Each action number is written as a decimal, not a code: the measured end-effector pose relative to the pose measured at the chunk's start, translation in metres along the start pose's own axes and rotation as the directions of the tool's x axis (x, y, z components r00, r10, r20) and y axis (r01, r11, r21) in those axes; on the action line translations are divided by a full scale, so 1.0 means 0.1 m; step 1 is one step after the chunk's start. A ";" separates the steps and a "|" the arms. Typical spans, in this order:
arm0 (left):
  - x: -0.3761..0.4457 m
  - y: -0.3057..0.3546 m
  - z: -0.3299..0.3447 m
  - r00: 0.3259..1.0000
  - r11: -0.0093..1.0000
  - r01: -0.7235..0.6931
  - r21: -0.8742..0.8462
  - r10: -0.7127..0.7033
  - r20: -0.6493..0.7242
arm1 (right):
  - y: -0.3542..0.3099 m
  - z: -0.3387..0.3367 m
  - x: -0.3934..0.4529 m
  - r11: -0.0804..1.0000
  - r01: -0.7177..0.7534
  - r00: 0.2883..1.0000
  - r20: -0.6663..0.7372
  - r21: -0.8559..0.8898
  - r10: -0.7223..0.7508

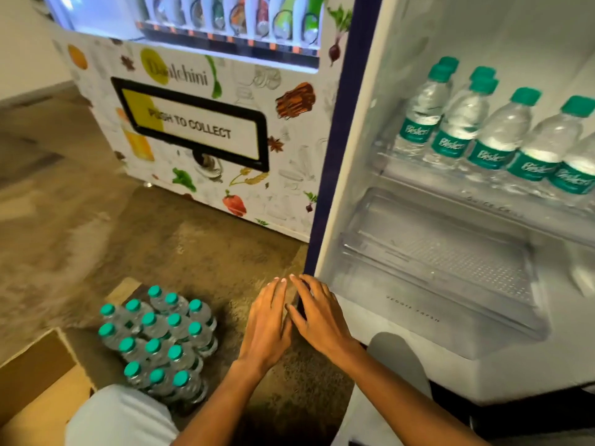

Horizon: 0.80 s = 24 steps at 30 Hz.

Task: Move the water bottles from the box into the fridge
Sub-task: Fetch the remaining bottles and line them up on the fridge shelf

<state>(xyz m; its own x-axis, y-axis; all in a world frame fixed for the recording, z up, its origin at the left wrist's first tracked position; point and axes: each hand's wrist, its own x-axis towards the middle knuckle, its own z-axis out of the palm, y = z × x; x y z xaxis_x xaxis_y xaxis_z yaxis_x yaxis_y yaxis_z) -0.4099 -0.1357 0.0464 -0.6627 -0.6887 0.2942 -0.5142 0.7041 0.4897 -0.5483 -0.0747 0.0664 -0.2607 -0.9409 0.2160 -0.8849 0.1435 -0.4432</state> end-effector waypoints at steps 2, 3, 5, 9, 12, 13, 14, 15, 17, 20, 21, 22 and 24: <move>-0.10 -0.17 -0.03 0.995 0.994 0.101 0.030 -0.101 0.002 | -0.11 0.19 0.08 0.999 0.009 0.998 0.056 0.031 -0.010; -0.15 -0.26 -0.03 0.986 0.986 0.166 0.030 -0.166 0.003 | -0.16 0.29 0.13 0.998 0.005 0.996 0.091 0.056 -0.010; -0.25 -0.43 -0.04 0.962 0.962 0.272 0.030 -0.272 -0.003 | -0.27 0.50 0.22 0.994 -0.011 0.989 0.145 0.110 -0.005; -0.46 -0.70 -0.06 0.873 0.873 0.488 0.001 -0.488 -0.003 | -0.52 0.86 0.34 0.981 -0.052 0.972 0.236 0.189 0.006; -0.63 -0.88 -0.13 0.800 0.800 0.600 0.016 -0.600 -0.006 | -0.66 1.09 0.38 0.982 -0.051 0.952 0.307 0.179 -0.007; -0.69 -0.95 -0.15 0.783 0.783 0.621 0.040 -0.622 -0.003 | -0.70 1.16 0.38 0.985 -0.038 0.943 0.333 0.170 -0.021; -0.74 -1.02 -0.17 0.765 0.764 0.642 0.068 -0.644 0.000 | -0.74 1.23 0.39 0.987 -0.026 0.933 0.359 0.160 -0.033; -0.79 -1.09 -0.18 0.744 0.741 0.664 0.096 -0.668 0.005 | -0.77 1.30 0.39 0.988 -0.017 0.923 0.383 0.155 -0.044; -0.85 -1.20 -0.21 0.710 0.705 0.697 0.131 -0.704 0.008 | -0.85 1.39 0.40 0.987 -0.016 0.894 0.445 0.157 -0.056; -0.92 -1.33 -0.25 0.699 0.692 0.697 0.189 -0.714 0.033 | -0.99 1.59 0.43 0.988 -0.008 0.830 0.553 0.151 -0.078; -0.93 -1.36 -0.27 0.693 0.684 0.696 0.216 -0.720 0.048 | -1.02 1.68 0.44 0.990 0.019 0.810 0.579 0.143 -0.099; -0.93 -1.40 -0.29 0.686 0.677 0.695 0.242 -0.725 0.058 | -1.05 1.75 0.46 0.991 0.050 0.785 0.608 0.128 -0.118; -0.94 -1.50 -0.32 0.684 0.675 0.680 0.287 -0.725 0.081 | -1.10 1.83 0.50 0.988 0.127 0.741 0.655 0.082 -0.150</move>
<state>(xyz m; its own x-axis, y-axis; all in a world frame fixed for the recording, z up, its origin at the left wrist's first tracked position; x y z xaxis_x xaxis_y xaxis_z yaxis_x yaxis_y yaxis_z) -0.2534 -0.1822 -0.0285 -0.1251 -0.9674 -0.2201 -0.9539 0.0563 0.2948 -0.3941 -0.1938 -0.0330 0.1922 -0.9193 -0.3435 -0.8761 -0.0030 -0.4821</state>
